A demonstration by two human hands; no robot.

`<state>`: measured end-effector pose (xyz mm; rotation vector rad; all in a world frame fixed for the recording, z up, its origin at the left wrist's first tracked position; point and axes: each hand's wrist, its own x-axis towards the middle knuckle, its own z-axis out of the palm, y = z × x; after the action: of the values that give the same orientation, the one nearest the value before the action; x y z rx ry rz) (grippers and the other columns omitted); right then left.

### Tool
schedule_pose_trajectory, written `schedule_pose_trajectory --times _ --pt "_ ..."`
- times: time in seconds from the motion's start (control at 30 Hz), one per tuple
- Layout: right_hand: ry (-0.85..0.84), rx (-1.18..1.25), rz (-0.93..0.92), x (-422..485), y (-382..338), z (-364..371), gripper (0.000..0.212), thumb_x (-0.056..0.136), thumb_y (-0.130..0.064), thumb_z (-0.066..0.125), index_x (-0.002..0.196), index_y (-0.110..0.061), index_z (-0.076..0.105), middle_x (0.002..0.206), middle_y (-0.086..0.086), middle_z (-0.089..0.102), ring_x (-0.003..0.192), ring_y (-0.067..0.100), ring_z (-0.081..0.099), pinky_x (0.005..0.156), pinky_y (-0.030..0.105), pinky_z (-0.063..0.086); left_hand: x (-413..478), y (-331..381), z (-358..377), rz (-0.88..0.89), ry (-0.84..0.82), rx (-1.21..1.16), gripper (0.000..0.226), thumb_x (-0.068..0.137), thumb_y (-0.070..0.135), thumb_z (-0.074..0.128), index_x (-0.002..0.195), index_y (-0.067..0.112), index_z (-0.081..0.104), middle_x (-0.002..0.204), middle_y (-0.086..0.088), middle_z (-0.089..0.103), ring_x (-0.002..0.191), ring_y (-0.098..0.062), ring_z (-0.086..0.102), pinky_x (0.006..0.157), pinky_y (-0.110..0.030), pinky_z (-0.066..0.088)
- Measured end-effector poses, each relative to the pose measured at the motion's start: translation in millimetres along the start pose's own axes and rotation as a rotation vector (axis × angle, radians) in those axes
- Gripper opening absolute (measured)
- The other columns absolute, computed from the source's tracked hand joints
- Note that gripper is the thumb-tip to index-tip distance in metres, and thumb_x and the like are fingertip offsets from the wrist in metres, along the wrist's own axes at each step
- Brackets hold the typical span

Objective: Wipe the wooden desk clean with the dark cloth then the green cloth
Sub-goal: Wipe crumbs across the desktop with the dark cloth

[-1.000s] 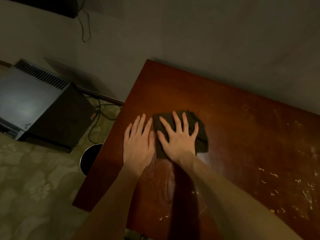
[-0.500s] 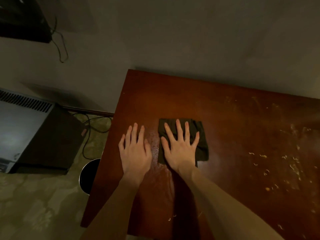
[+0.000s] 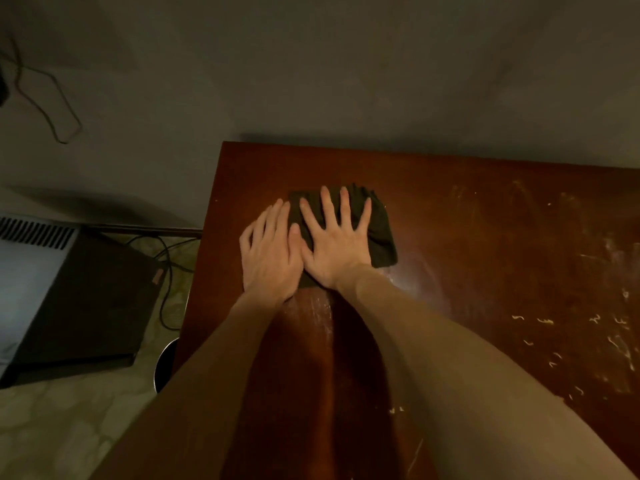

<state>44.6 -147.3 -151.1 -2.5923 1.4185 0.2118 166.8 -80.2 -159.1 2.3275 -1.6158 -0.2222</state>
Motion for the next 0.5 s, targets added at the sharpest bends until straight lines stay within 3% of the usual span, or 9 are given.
schedule_pose_trajectory --times 0.1,0.2,0.33,0.4,0.5 --pt "-0.021 -0.154 -0.024 36.3 17.0 -21.0 0.082 0.102 -0.067 0.004 0.168 -0.020 0.009 0.175 0.016 0.005 0.159 0.048 -0.001 0.120 0.072 -0.007 -0.1 8.6 6.7 -0.037 0.033 0.046 0.052 0.114 0.041 0.026 0.163 0.024 0.035 0.167 0.000 0.040 0.153 -0.017 0.033 0.121 -0.043 0.027" --pt "0.013 -0.190 -0.045 61.0 50.9 -34.5 0.084 0.102 -0.068 0.002 0.168 -0.016 0.013 0.175 0.015 0.008 0.162 0.037 0.002 0.125 0.063 -0.006 1.0 8.9 10.6 -0.020 0.046 0.132 0.053 0.112 0.044 0.037 0.162 0.027 0.039 0.162 -0.006 0.045 0.146 -0.026 0.039 0.116 -0.046 0.030" --pt "0.074 -0.088 -0.107 56.1 110.2 -28.3 0.077 0.103 -0.070 0.010 0.167 -0.029 0.020 0.176 0.004 0.013 0.163 0.026 0.004 0.130 0.053 -0.001 -0.3 6.5 13.4 -0.004 0.038 0.154 0.055 0.111 0.045 0.038 0.163 0.026 0.037 0.163 -0.009 0.043 0.148 -0.028 0.037 0.118 -0.047 0.027" --pt "0.097 0.005 -0.046 38.0 124.7 -24.5 0.070 0.104 -0.070 0.014 0.166 -0.039 0.020 0.176 0.000 0.012 0.163 0.026 0.002 0.131 0.051 0.000 -0.6 7.3 11.1 -0.007 0.033 0.155 0.055 0.111 0.045 0.036 0.163 0.026 0.036 0.165 -0.009 0.041 0.150 -0.027 0.034 0.119 -0.047 0.026" --pt "0.110 0.081 0.074 -0.5 119.8 -15.7 0.067 0.106 -0.068 0.017 0.166 -0.039 0.021 0.176 0.000 0.008 0.163 0.024 -0.002 0.132 0.046 0.000 -0.6 10.2 8.3 0.016 0.010 0.149 0.056 0.111 0.044 0.034 0.163 0.024 0.035 0.167 -0.008 0.038 0.153 -0.027 0.031 0.122 -0.048 0.024"
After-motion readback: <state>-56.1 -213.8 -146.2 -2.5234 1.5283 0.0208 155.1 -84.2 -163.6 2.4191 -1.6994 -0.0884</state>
